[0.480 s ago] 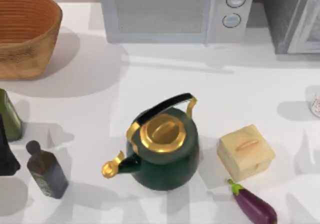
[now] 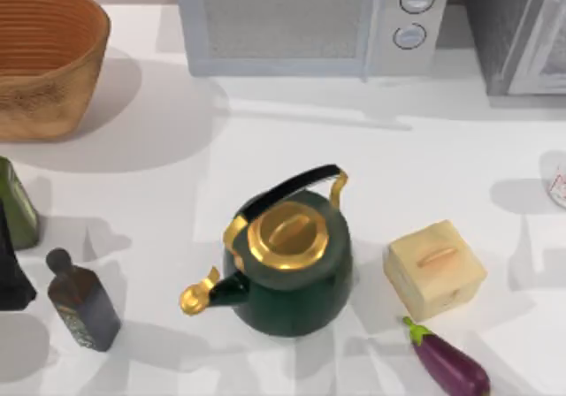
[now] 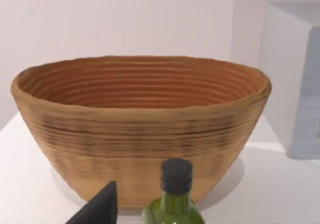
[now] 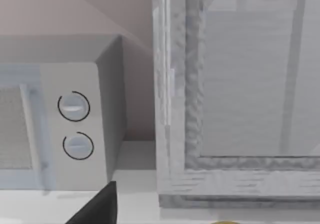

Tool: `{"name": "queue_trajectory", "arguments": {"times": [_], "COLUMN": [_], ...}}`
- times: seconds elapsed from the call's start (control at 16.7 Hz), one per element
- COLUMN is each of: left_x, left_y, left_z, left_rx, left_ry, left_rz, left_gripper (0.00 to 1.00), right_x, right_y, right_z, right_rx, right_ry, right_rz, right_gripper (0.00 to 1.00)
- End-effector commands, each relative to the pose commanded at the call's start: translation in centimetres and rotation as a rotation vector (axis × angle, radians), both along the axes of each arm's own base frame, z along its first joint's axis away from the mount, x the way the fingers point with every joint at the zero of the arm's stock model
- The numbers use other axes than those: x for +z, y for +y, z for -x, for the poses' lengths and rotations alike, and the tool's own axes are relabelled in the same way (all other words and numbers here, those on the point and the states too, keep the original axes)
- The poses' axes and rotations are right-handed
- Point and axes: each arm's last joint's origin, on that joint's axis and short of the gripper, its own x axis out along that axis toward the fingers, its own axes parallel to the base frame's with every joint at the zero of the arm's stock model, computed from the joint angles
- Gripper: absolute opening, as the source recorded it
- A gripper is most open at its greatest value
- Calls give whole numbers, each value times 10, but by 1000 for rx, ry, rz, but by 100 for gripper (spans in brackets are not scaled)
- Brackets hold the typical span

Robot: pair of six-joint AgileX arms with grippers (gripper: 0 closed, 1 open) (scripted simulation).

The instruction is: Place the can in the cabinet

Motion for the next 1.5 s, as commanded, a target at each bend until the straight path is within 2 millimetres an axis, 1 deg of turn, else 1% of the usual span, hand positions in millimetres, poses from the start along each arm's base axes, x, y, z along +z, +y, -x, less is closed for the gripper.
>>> {"name": "queue_trajectory", "arguments": {"times": [0.12,0.24,0.36,0.42,0.54,0.72,0.84,0.96,1.14,1.32,1.5], "left_x": [0,0,0,0,0,0,0,0,0,0,0], "left_y": [0,0,0,0,0,0,0,0,0,0,0], "left_z": [0,0,0,0,0,0,0,0,0,0,0], "left_rx": [0,0,0,0,0,0,0,0,0,0,0], "left_ry": [0,0,0,0,0,0,0,0,0,0,0], "left_rz": [0,0,0,0,0,0,0,0,0,0,0], "left_gripper": [100,100,100,100,100,100,100,100,100,100,100], "right_x": [10,16,14,9,-7,-42,-68,-93,-120,-134,-136], "right_y": [3,7,12,14,17,18,16,11,3,-4,-7], "right_z": [-12,-30,-53,-65,-86,-108,-115,-118,-117,-115,-114], "right_rx": [11,19,25,27,28,23,14,2,-19,-40,-47], "right_ry": [-21,-39,-41,-35,-4,72,122,176,225,240,241], "right_rz": [-7,-14,-21,-23,-24,-14,-4,5,15,22,24], "right_gripper": [100,100,100,100,100,100,100,100,100,100,100]}}
